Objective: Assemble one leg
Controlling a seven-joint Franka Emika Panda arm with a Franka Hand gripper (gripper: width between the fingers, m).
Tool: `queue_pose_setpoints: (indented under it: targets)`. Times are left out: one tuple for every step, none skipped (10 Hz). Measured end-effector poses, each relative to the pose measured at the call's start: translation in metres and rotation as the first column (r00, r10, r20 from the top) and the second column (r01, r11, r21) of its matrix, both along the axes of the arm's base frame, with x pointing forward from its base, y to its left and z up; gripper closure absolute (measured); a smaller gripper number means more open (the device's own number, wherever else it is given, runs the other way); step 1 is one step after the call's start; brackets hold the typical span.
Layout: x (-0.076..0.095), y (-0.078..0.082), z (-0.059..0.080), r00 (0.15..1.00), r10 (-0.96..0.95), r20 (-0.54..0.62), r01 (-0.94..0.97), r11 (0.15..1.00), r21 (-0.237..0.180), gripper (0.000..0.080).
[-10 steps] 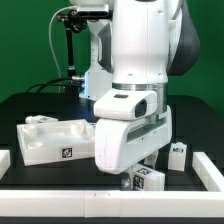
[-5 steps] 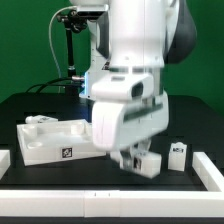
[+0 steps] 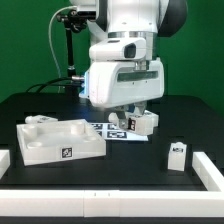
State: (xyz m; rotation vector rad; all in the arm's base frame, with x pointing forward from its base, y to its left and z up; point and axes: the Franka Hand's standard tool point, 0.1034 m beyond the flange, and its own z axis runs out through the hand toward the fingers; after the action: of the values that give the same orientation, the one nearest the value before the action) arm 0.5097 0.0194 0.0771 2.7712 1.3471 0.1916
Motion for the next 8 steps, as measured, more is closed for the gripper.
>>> queue_pose_setpoints:
  targets:
    - [-0.001, 0.0, -0.001, 1.0, 0.0, -0.001, 0.0, 1.0, 0.0, 0.0515]
    - [-0.002, 0.0, -0.001, 1.0, -0.001, -0.003, 0.001, 1.0, 0.0, 0.0515]
    - [-0.013, 0.001, -0.001, 0.999, -0.032, 0.019, 0.032, 0.999, 0.009, 0.0515]
    - [-0.042, 0.001, -0.002, 0.998, -0.053, 0.03, 0.053, 0.998, 0.016, 0.0515]
    - [-0.073, 0.003, -0.007, 0.995, -0.104, 0.013, 0.103, 0.994, 0.024, 0.0515]
    - [-0.09, -0.001, -0.016, 0.989, -0.15, 0.0, 0.15, 0.988, 0.034, 0.0515]
    - [-0.096, -0.015, -0.025, 0.977, -0.214, -0.015, 0.215, 0.976, 0.041, 0.0515]
    - [-0.091, -0.014, -0.023, 0.978, -0.208, -0.015, 0.208, 0.977, 0.042, 0.0515]
